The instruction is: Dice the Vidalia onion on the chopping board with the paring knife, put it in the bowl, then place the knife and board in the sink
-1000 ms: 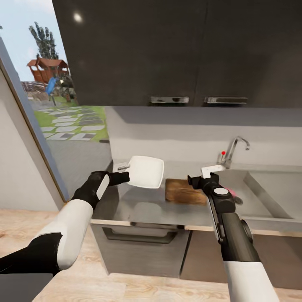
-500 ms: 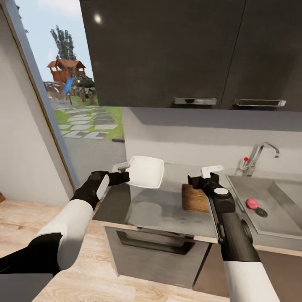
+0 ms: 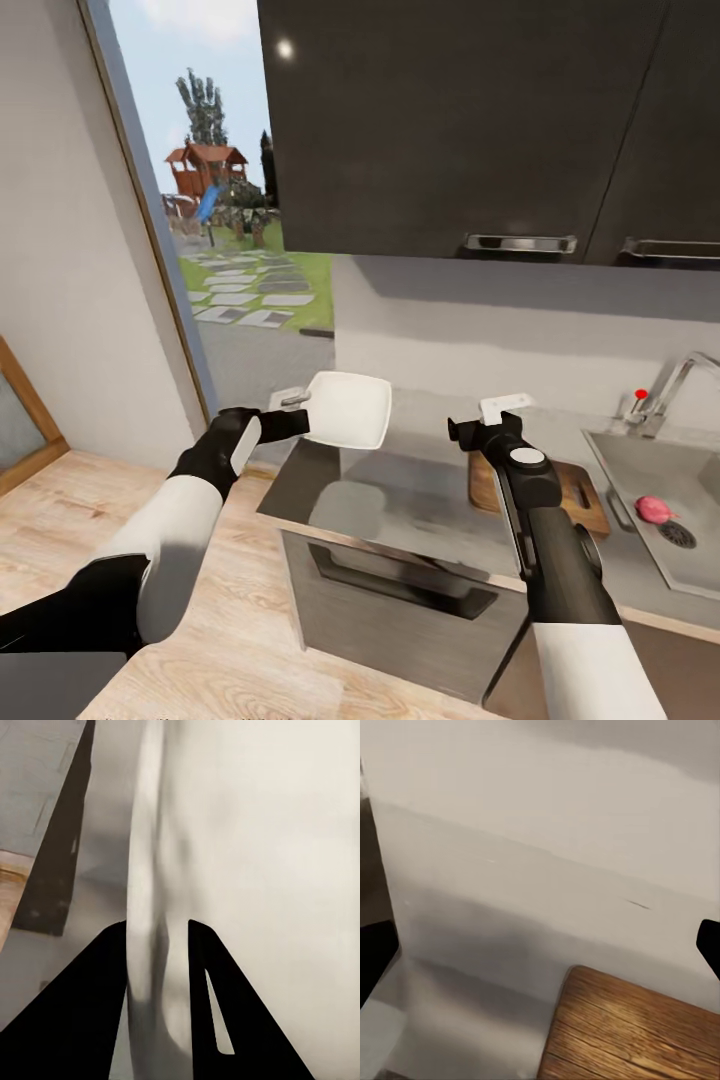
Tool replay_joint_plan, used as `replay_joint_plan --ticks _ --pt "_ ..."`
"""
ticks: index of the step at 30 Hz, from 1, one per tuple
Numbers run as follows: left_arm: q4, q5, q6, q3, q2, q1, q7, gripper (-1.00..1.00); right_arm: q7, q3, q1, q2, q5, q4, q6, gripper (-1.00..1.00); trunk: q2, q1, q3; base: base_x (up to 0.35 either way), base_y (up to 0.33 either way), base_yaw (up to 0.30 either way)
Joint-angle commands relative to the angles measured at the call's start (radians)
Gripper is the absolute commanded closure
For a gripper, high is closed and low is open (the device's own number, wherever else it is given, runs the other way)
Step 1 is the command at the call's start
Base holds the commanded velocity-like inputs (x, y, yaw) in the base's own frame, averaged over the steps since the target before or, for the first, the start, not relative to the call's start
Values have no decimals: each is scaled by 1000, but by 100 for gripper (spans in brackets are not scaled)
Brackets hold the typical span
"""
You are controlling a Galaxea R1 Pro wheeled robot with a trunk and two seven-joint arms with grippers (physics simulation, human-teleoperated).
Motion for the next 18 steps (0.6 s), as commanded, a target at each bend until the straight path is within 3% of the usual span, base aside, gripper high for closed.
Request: replay_joint_plan --ticks 1,7,11,18 --pt "-1 4 8 7 -2 -1 -3 100 10 -2 -1 1 10 -2 4 -100 -2 1 -2 0 0 71" --pt "4 4 7 5 -4 -1 -2 100 10 -2 -1 1 10 -2 4 -100 -2 1 -2 0 0 26" --pt "12 3 11 4 -22 -1 1 100 10 -2 -1 1 10 -1 4 -100 -2 1 -2 0 0 2" --pt "14 2 12 3 -31 -1 2 100 10 -2 -1 1 10 -2 4 -100 -2 1 -5 0 0 0"
